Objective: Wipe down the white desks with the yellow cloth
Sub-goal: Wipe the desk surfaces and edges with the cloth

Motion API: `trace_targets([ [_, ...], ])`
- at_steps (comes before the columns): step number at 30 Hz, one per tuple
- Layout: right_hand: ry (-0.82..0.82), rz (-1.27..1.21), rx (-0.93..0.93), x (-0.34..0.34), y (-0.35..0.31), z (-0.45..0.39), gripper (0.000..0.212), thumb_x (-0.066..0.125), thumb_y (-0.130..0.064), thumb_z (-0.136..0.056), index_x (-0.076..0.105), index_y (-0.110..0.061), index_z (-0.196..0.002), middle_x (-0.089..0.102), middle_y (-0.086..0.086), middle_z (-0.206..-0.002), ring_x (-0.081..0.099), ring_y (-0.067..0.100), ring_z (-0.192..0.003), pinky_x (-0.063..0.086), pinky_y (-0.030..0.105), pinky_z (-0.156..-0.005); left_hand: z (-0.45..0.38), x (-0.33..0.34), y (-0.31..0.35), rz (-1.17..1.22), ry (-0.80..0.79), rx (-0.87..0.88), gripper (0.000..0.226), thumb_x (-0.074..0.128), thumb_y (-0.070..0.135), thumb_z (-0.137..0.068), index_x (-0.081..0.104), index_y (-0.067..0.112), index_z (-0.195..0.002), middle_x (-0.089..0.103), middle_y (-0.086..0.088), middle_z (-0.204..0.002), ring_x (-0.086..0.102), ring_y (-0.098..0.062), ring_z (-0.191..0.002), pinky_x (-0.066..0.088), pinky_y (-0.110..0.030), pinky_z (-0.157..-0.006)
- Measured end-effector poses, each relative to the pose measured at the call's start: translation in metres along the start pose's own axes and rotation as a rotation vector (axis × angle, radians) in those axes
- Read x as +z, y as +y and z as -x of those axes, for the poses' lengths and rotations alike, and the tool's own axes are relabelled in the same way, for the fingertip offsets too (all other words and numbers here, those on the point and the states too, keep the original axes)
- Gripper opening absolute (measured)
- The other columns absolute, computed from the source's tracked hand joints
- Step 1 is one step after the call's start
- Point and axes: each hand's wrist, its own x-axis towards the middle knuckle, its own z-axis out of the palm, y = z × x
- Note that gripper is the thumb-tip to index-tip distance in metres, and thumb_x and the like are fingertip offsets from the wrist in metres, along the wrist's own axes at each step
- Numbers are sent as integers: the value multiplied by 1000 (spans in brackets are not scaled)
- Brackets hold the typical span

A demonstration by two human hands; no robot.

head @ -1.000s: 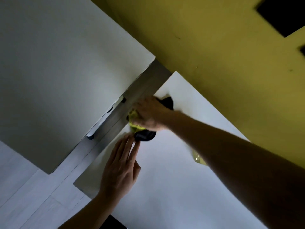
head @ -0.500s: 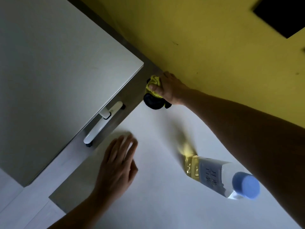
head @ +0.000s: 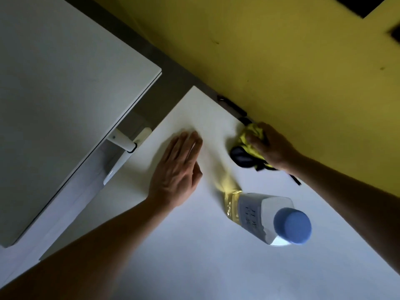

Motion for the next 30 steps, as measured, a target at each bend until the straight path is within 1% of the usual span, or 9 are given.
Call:
trace_targets([
  [3, 13, 105, 88, 0, 27, 23, 49, 49, -53, -96, 54, -10, -117, 50, 8, -107, 53, 25, -98, 33, 26, -79, 1, 2, 0, -23, 27, 7, 56, 40, 22, -106, 33, 2, -158, 34, -19, -165, 30, -34, -155, 28, -49, -125],
  [6, 69, 182, 41, 13, 11, 1, 47, 49, -46, -101, 53, -7, -126, 51, 18, -121, 53, 36, -110, 36, 33, -85, 0, 3, 2, -30, 45, 4, 55, 45, 19, -105, 37, 2, -157, 36, -18, -163, 33, -35, -153, 29, -50, -125],
  [10, 94, 201, -98, 44, -47, -65, 55, 42, -52, -101, 46, -13, -139, 50, 15, -135, 51, 37, -122, 41, 42, -97, -2, 2, 2, -56, 17, -7, 57, 44, 20, -103, 39, 1, -156, 38, -19, -162, 35, -37, -152, 27, -50, -125],
  [14, 109, 202, -126, 55, -76, -90, 54, 40, -51, -103, 42, -18, -145, 49, 9, -138, 49, 32, -125, 41, 38, -92, -3, -1, 1, -79, -18, -15, 59, 44, 23, -101, 39, 1, -156, 39, -20, -162, 36, -38, -151, 27, -49, -126],
  [18, 169, 142, -91, 40, -39, -42, 45, 45, -46, -102, 51, -13, -132, 53, 13, -124, 54, 35, -115, 44, 40, -88, -4, 1, -3, -77, 17, 10, 56, 42, 22, -103, 41, 3, -155, 39, -18, -162, 37, -37, -151, 27, -49, -126],
  [21, 197, 144, 21, 20, 12, 17, 41, 50, -44, -101, 53, -11, -124, 54, 16, -117, 55, 38, -108, 44, 42, -86, -2, 2, -3, -89, 24, 16, 56, 37, 24, -104, 39, 4, -157, 37, -16, -164, 34, -35, -152, 26, -48, -127],
  [25, 234, 220, 186, -5, 72, 91, 47, 38, -55, -100, 51, -15, -122, 52, 14, -113, 53, 38, -107, 41, 44, -91, -3, 5, -1, -80, 37, 22, 56, 36, 24, -104, 39, 5, -157, 36, -15, -164, 32, -34, -153, 21, -45, -129],
  [27, 262, 246, 225, -5, 79, 101, 52, 32, -57, -98, 50, -15, -123, 52, 14, -113, 52, 37, -109, 39, 45, -93, -4, 7, -1, -82, 43, 21, 56, 36, 24, -104, 39, 5, -157, 37, -15, -164, 33, -34, -153, 21, -45, -129],
  [30, 309, 276, 254, 3, 65, 86, 52, 31, -57, -100, 51, -16, -124, 53, 16, -117, 51, 37, -112, 39, 46, -95, -4, 8, -2, -76, 51, 24, 56, 33, 26, -105, 38, 6, -157, 37, -15, -164, 33, -34, -152, 21, -45, -128],
])
